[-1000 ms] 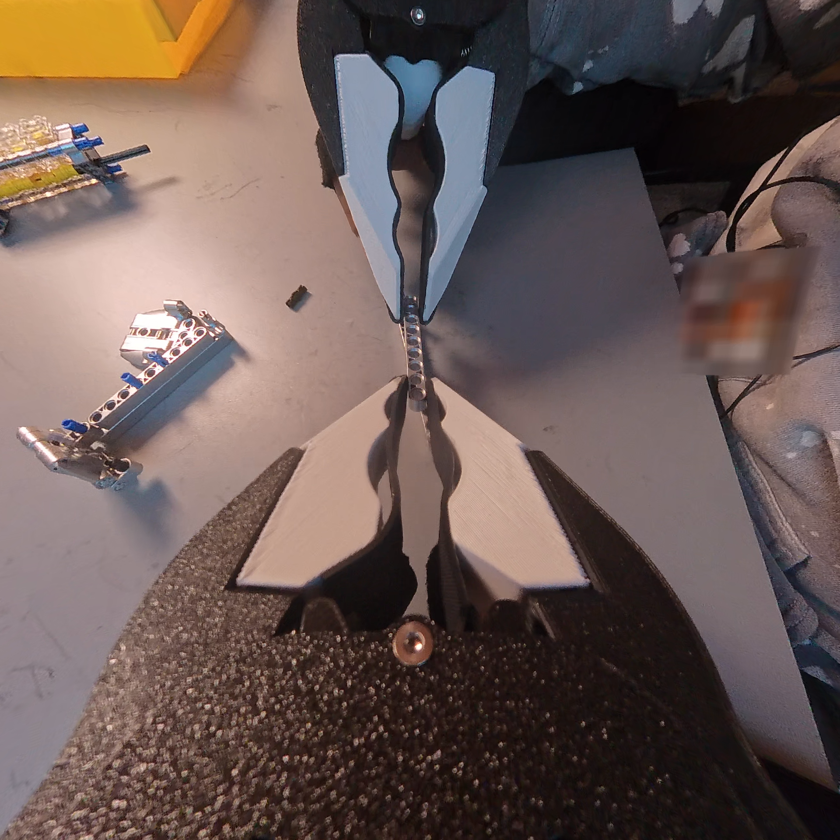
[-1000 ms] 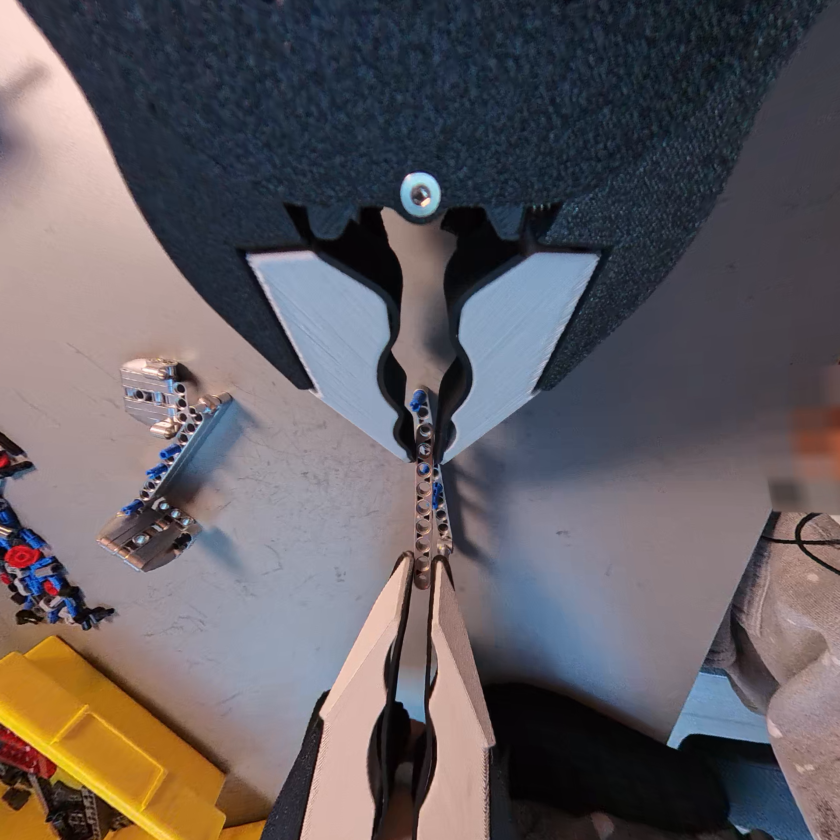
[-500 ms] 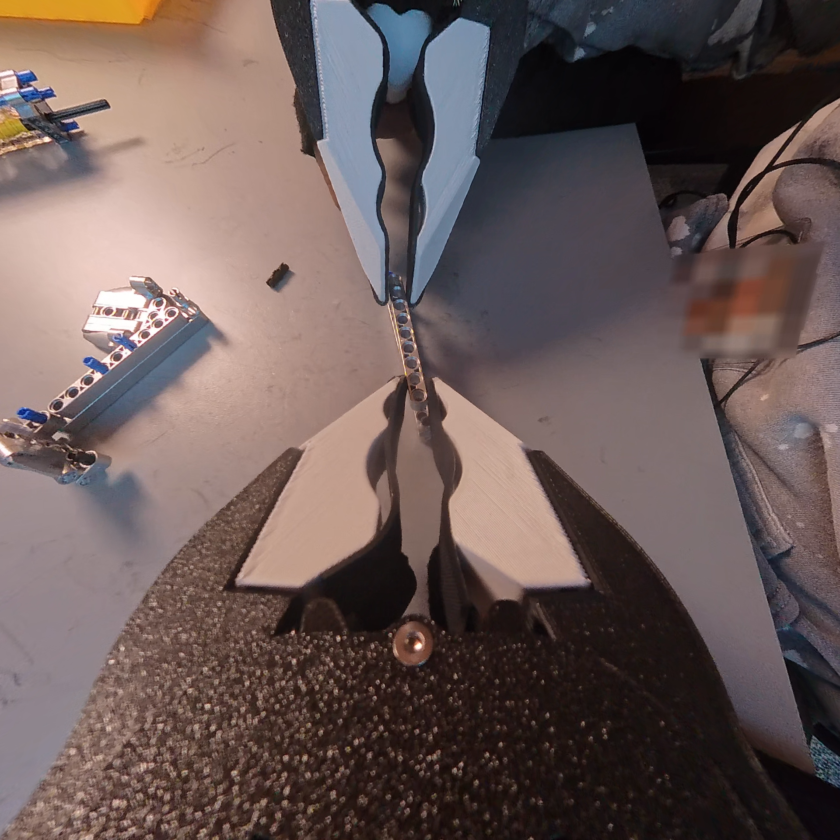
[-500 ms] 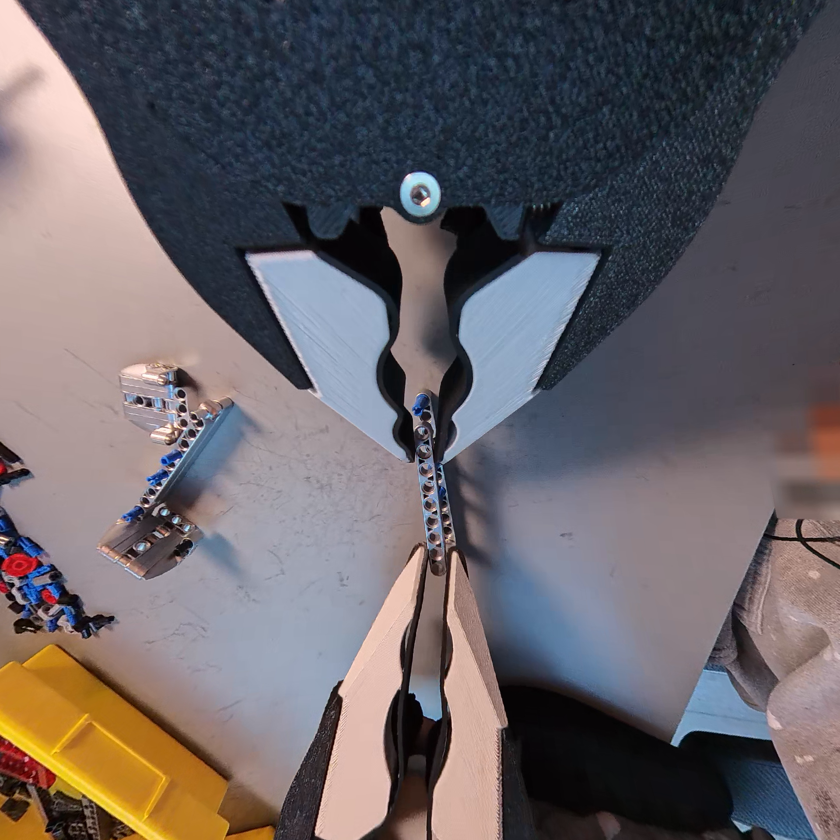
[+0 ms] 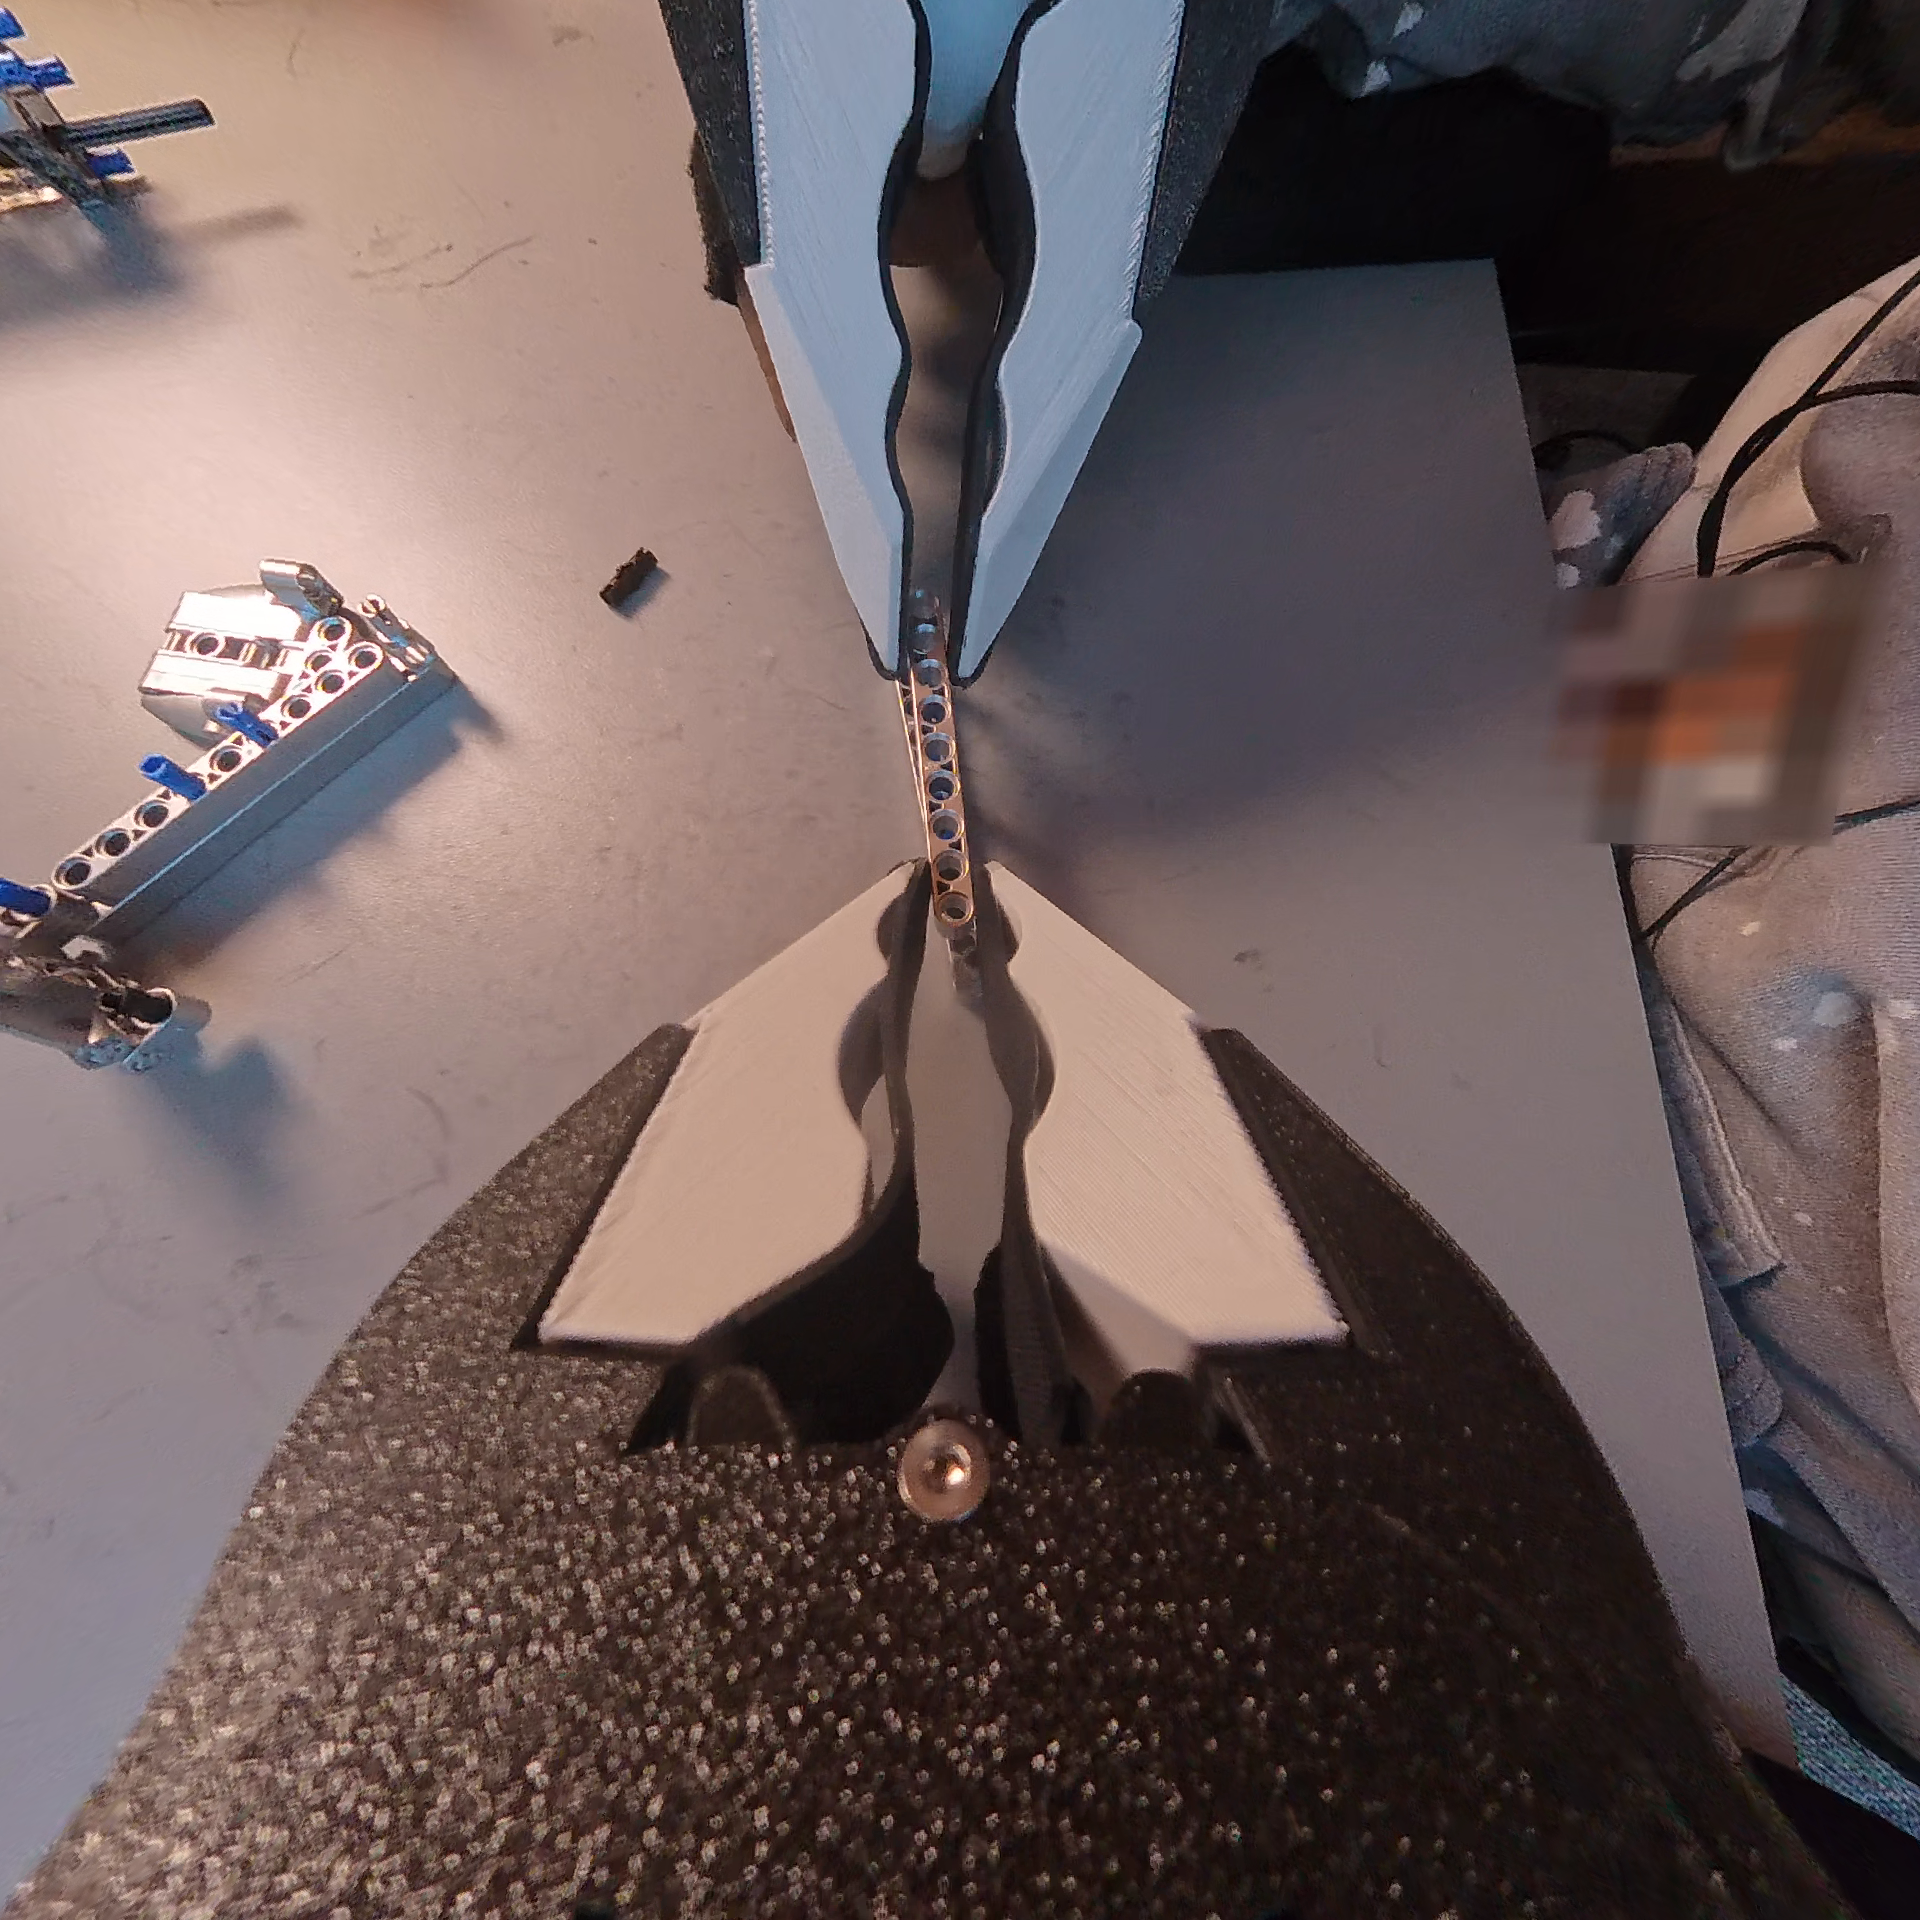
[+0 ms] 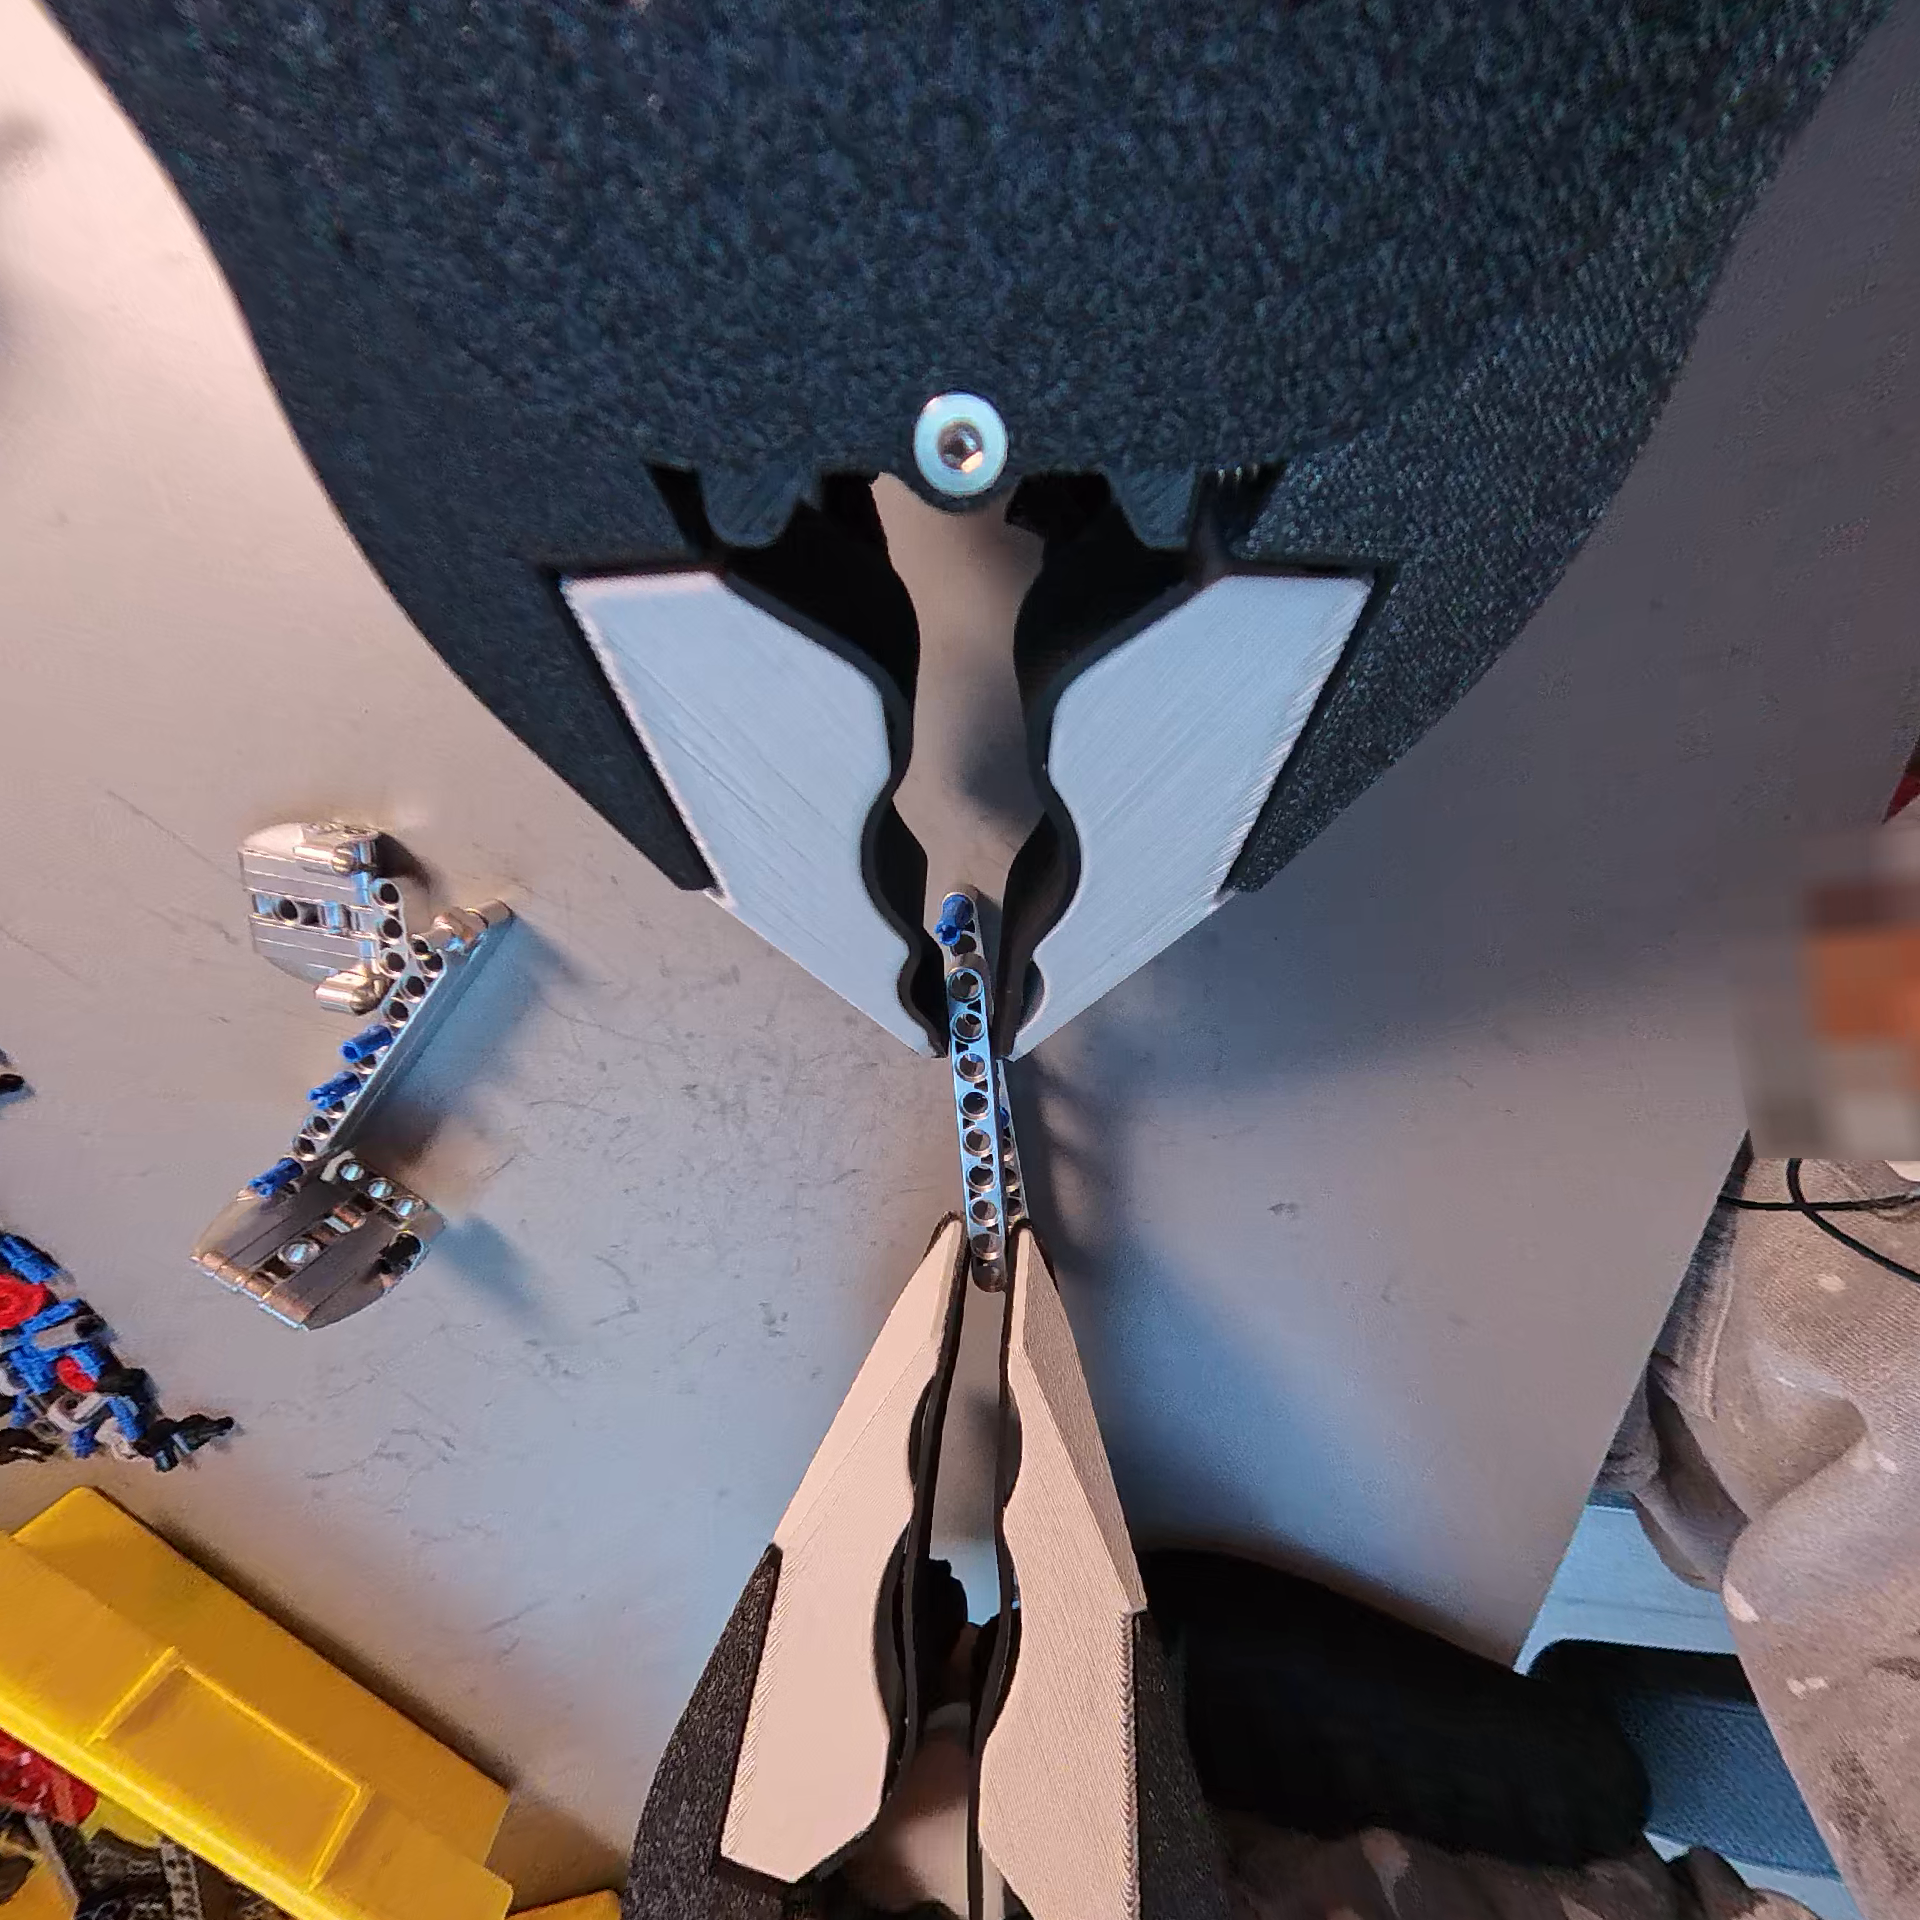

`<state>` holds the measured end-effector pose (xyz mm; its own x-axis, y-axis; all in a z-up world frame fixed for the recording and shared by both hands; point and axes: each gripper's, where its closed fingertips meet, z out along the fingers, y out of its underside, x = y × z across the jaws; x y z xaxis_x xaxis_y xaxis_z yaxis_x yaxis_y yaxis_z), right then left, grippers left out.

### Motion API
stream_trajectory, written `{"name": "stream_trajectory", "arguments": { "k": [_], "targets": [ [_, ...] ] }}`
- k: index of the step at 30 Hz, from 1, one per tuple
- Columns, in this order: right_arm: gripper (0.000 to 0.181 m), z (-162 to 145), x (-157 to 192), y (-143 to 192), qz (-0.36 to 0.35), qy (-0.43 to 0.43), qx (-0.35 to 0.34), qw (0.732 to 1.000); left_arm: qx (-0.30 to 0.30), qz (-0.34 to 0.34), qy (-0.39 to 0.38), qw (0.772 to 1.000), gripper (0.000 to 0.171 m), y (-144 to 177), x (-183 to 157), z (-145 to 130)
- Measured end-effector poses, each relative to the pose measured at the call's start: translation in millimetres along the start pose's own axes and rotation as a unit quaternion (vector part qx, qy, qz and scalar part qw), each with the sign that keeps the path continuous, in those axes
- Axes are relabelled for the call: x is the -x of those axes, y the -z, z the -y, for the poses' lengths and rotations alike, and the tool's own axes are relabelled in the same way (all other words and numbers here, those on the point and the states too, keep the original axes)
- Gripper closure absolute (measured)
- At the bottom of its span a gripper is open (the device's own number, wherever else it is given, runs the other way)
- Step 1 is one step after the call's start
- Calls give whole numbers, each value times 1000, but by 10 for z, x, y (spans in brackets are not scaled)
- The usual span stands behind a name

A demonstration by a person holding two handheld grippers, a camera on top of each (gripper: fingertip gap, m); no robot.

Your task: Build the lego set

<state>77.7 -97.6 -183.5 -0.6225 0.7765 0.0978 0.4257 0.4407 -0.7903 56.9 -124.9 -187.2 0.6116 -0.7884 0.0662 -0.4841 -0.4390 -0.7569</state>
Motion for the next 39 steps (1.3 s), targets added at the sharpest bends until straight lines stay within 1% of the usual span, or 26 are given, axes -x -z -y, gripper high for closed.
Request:
{"name": "stream_trajectory", "arguments": {
  "k": [7, 12, 16, 20, 39],
  "targets": [
    [175, 1, -9, -4, 1, -5, -1, 1000, 16, 17, 27, 999, 167, -13, 28, -8],
    [172, -4, -18, 5, -9, 11, 0, 1000, 17, 24, 42, 999, 167, -8, 15, 26],
    [169, 59, -16, 41, -10, 14, -12, 1000, 17, 25, 42, 999, 167, -7, -7, 46],
    [174, 27, 0, 9, -9, 19, -2, 1000, 23, 31, 46, 998, 167, -21, 1, 30],
    [174, 38, 17, -24, -1, 17, 2, 1000, 28, 21, 52, 998, 167, -30, -14, -14]
  ]
}}
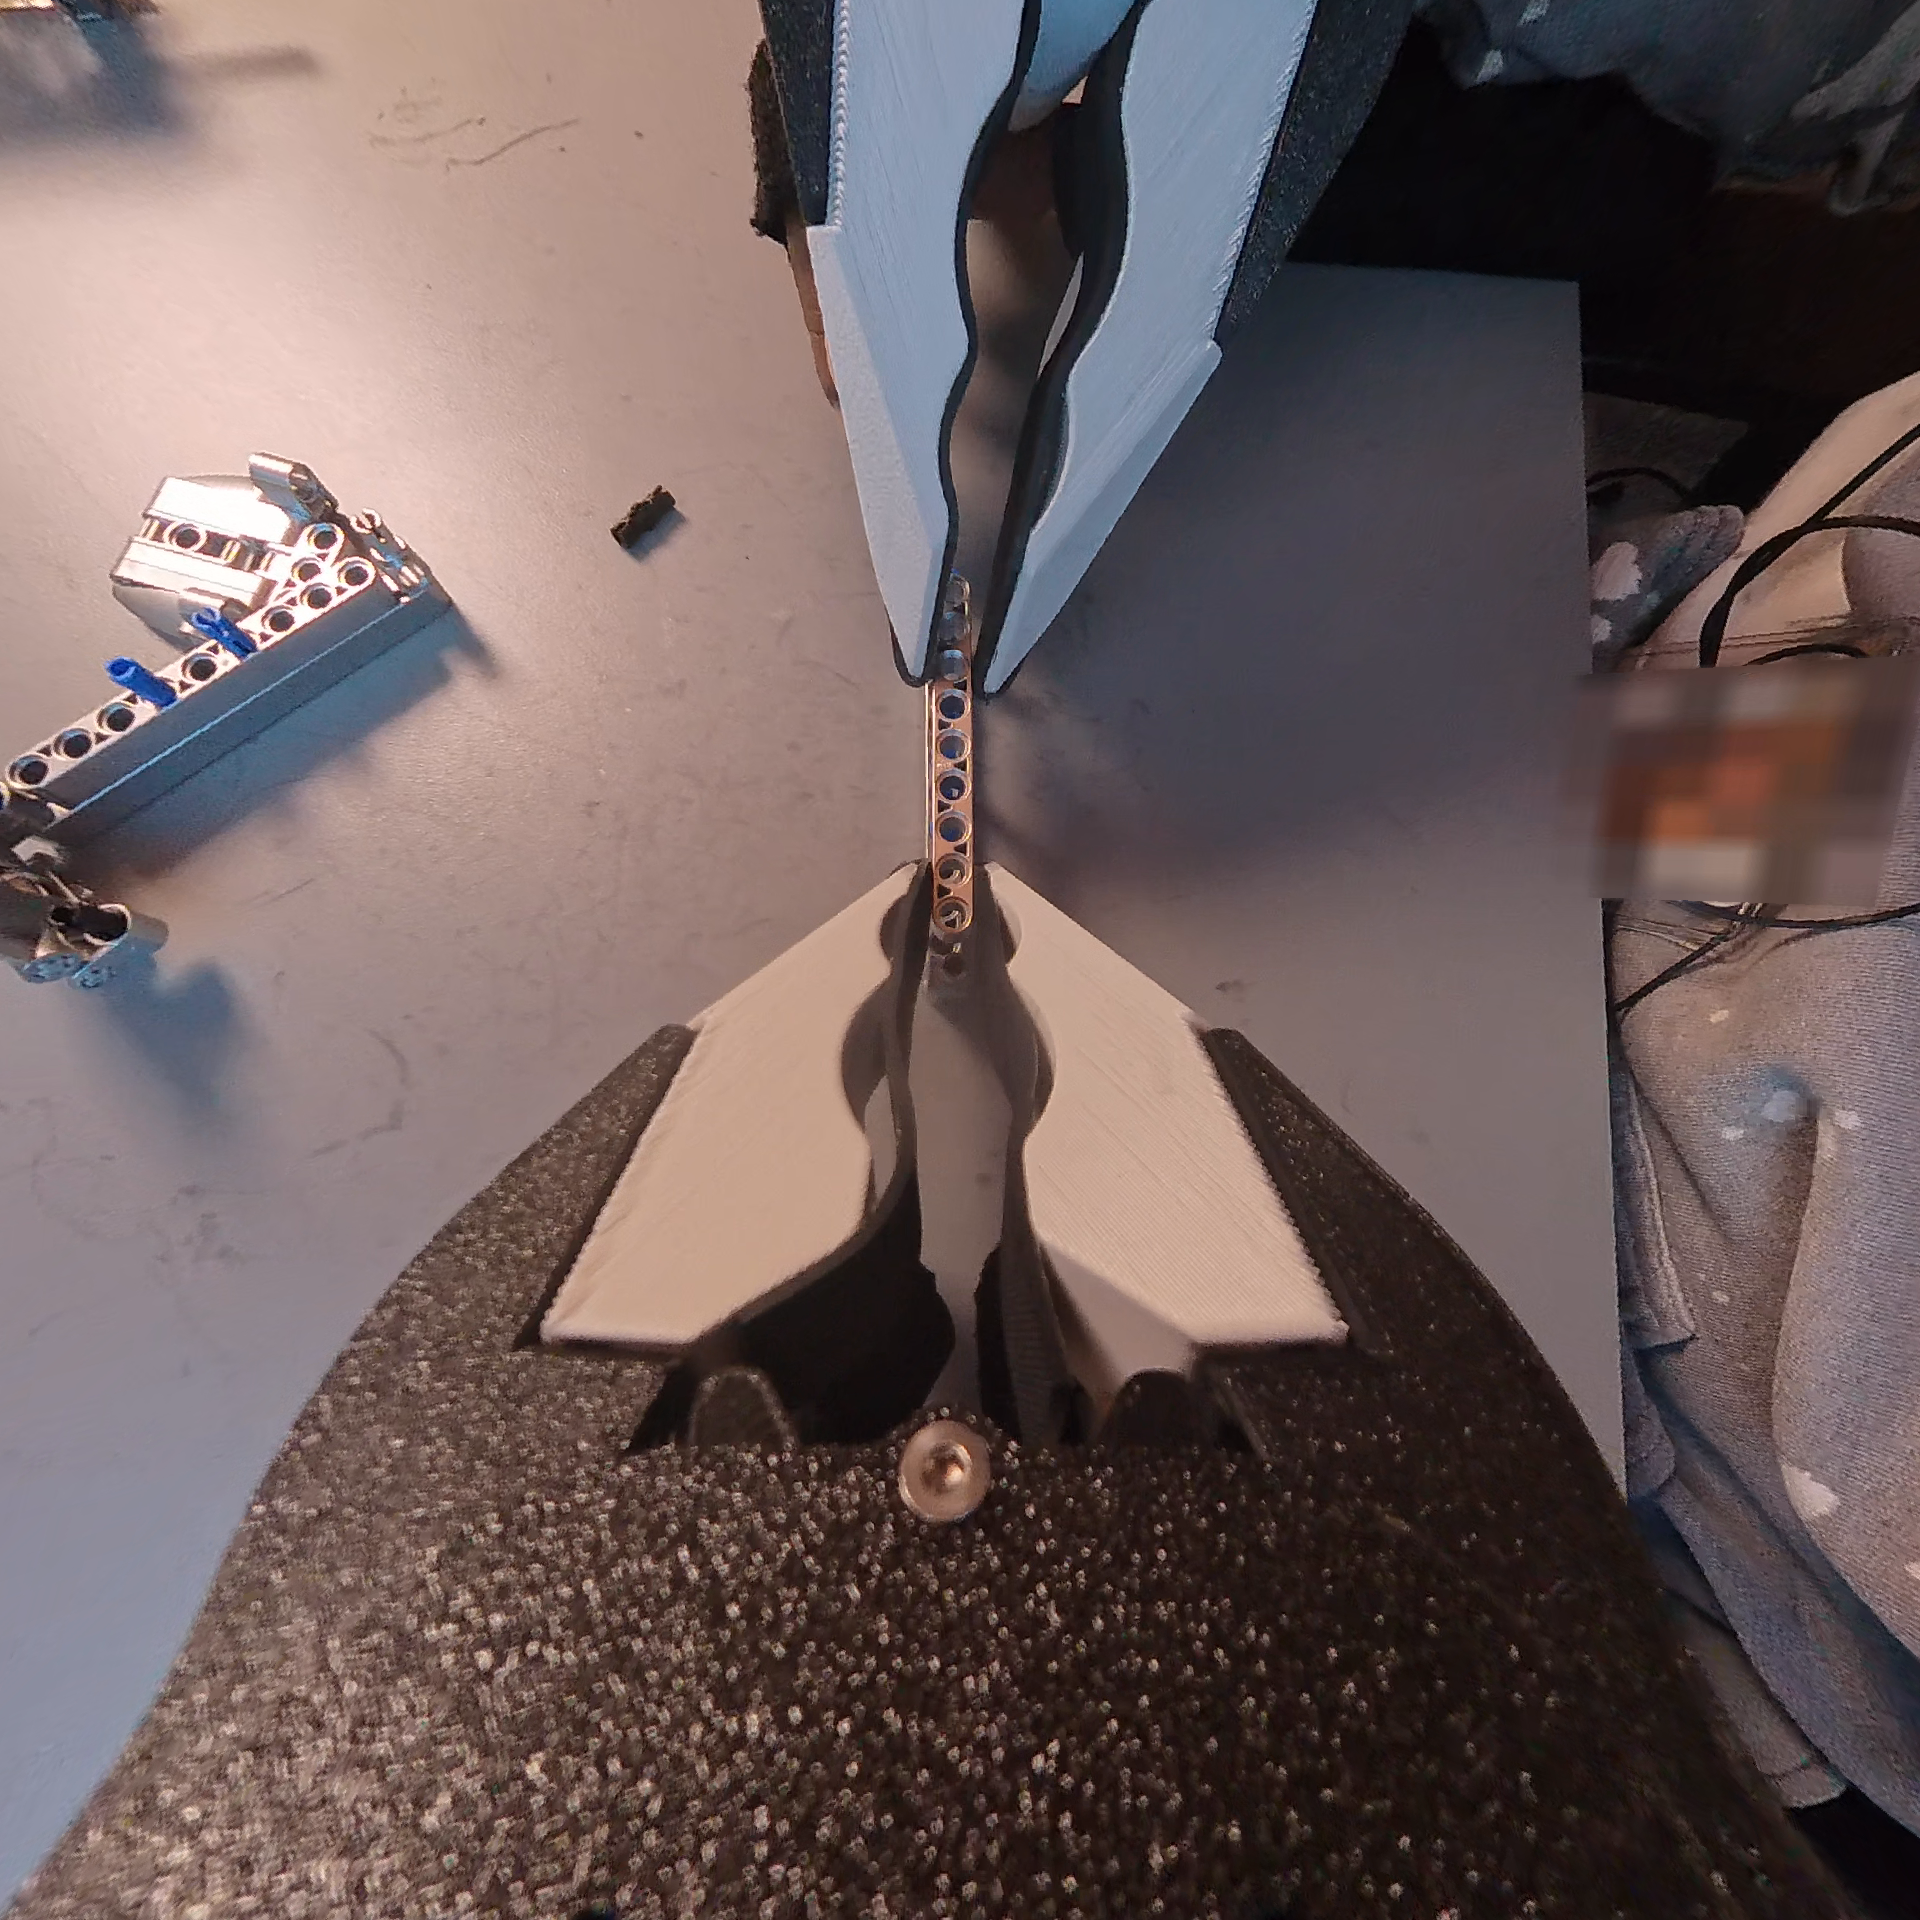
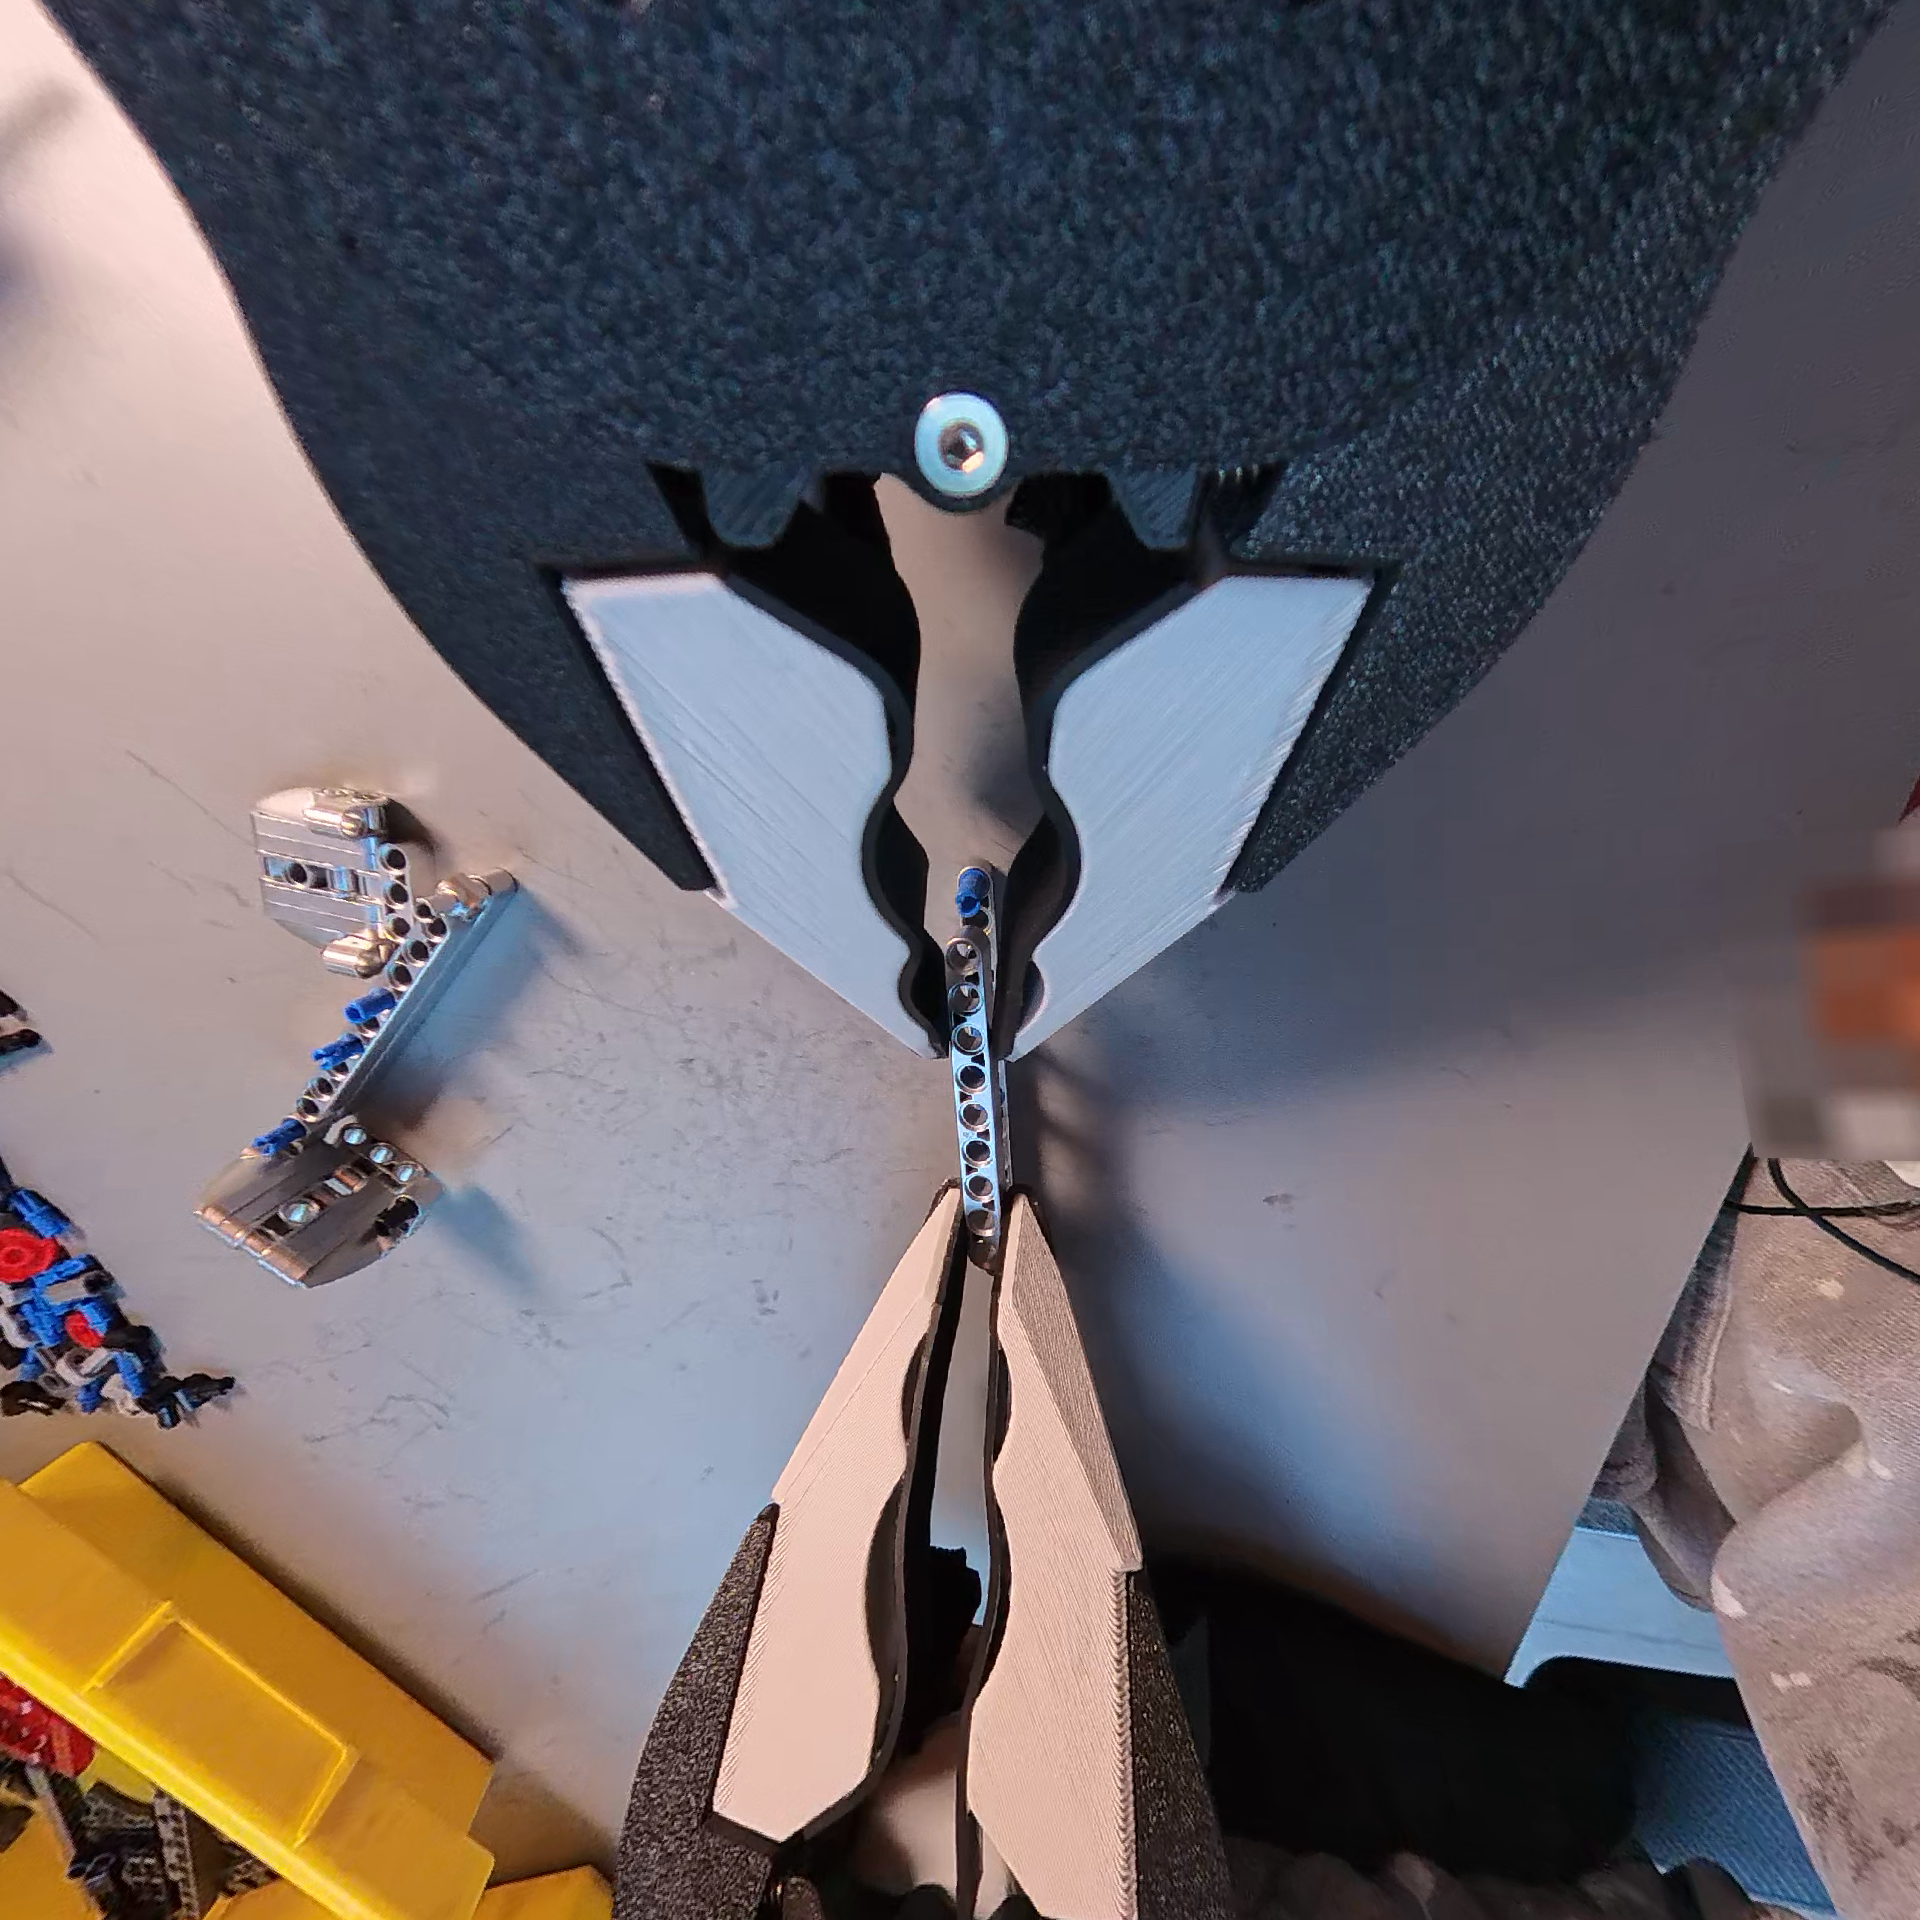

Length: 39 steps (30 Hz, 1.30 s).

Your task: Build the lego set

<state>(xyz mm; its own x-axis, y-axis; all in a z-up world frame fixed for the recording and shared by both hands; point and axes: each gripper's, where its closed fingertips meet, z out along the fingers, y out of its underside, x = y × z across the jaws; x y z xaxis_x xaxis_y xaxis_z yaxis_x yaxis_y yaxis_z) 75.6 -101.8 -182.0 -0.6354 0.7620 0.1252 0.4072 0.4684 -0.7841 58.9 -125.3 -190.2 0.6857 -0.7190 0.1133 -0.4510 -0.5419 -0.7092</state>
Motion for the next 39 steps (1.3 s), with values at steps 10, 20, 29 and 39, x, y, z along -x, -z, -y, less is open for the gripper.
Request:
{"name": "stream_trajectory", "arguments": {
  "k": [10, 20, 29, 39],
  "targets": [
    [175, 1, 12, -9, -14, 33, 13, 999, 10, 14, -20, 1000, 167, -22, 11, -21],
    [176, -166, 104, -123, 8, 25, 69, 997, 38, 8, -25, 999, 167, -148, -30, -120],
    [175, -74, -13, -68, -14, 10, 23, 1000, 2, 9, -12, 1000, 167, -84, 54, -40],
    [161, -174, -367, 78, -58, -44, 12, 997, 19, 8, -38, 999, 152, -31, 145, -191]
  ]
}}
